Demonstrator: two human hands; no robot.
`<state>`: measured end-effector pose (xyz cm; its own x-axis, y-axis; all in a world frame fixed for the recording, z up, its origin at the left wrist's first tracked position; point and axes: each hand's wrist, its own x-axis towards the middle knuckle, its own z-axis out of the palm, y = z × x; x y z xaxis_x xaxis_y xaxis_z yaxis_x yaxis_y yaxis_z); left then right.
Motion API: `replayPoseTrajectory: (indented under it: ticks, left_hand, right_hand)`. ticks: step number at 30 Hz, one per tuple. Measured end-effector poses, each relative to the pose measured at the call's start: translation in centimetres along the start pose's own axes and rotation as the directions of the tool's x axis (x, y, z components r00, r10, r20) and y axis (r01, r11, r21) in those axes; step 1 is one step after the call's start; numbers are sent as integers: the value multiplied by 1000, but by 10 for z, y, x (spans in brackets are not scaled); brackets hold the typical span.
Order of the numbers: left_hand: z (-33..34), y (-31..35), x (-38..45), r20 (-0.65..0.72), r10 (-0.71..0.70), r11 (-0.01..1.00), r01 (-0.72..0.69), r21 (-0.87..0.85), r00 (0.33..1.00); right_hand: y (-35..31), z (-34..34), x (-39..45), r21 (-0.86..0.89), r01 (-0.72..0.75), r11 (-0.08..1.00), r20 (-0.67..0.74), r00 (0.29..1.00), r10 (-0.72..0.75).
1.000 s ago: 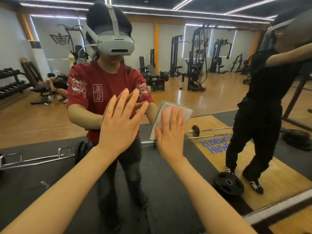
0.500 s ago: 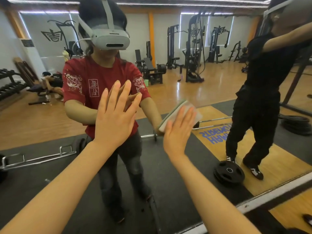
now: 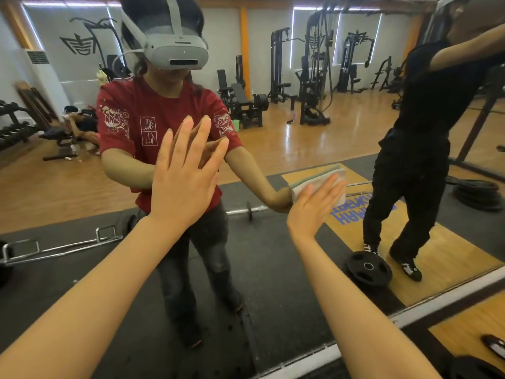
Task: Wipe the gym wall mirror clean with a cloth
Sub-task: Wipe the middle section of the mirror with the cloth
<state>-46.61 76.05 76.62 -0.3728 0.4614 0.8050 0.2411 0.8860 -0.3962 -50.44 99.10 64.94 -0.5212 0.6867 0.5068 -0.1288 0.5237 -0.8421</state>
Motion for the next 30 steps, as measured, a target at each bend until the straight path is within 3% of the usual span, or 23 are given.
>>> replayPoseTrajectory:
  ticks: [2, 4, 7, 10, 12, 15, 17, 19, 23, 26, 28, 30]
  left_hand:
    - [0, 0, -1, -3, 2, 1000, -2, -3, 1000]
    - [1, 1, -1, -14, -2, 1000, 2, -3, 1000]
    - [3, 1, -1, -32, -3, 1000, 3, -1, 999]
    - [4, -4, -2, -23, 20, 1000, -20, 12, 1000]
    - [4, -5, -2, -17, 31, 999, -30, 24, 999]
    - [4, -1, -2, -29, 10, 1000, -10, 19, 1000]
    - [5, 2, -2, -37, -3, 1000, 4, 11, 999]
    - [5, 2, -1, -48, -9, 1000, 10, 8, 999]
    - [4, 1, -1, -53, -4, 1000, 4, 12, 999]
    - [3, -2, -1, -23, 10, 1000, -10, 27, 1000]
    - [2, -5, -2, -15, 22, 999, -22, 37, 1000]
    - [1, -6, -3, -16, 29, 998, -28, 51, 999]
  right_hand:
    - [5, 3, -26, -41, 21, 999, 53, 998, -19]
    - [0, 6, -51, -112, 136, 984, 105, 987, -124]
    - [-20, 20, -88, -225, 484, 846, 235, 869, -435]
    - [-26, 27, -90, -251, 582, 773, 282, 808, -517]
    - [-4, 22, -70, -319, 512, 797, 241, 857, -454]
    - [36, -1, -21, -267, 158, 951, 129, 984, -127]
    - [44, -10, -4, -141, 10, 990, 137, 991, 9]
    - [31, -7, -9, -74, 6, 997, 116, 993, 2]
    - [-17, 19, -74, -142, 280, 949, 167, 952, -256]
    - [-37, 41, -121, -173, 560, 811, 294, 815, -500]
    - [-35, 42, -120, -181, 661, 728, 328, 738, -589]
    - [-18, 32, -97, -258, 683, 684, 339, 727, -598]
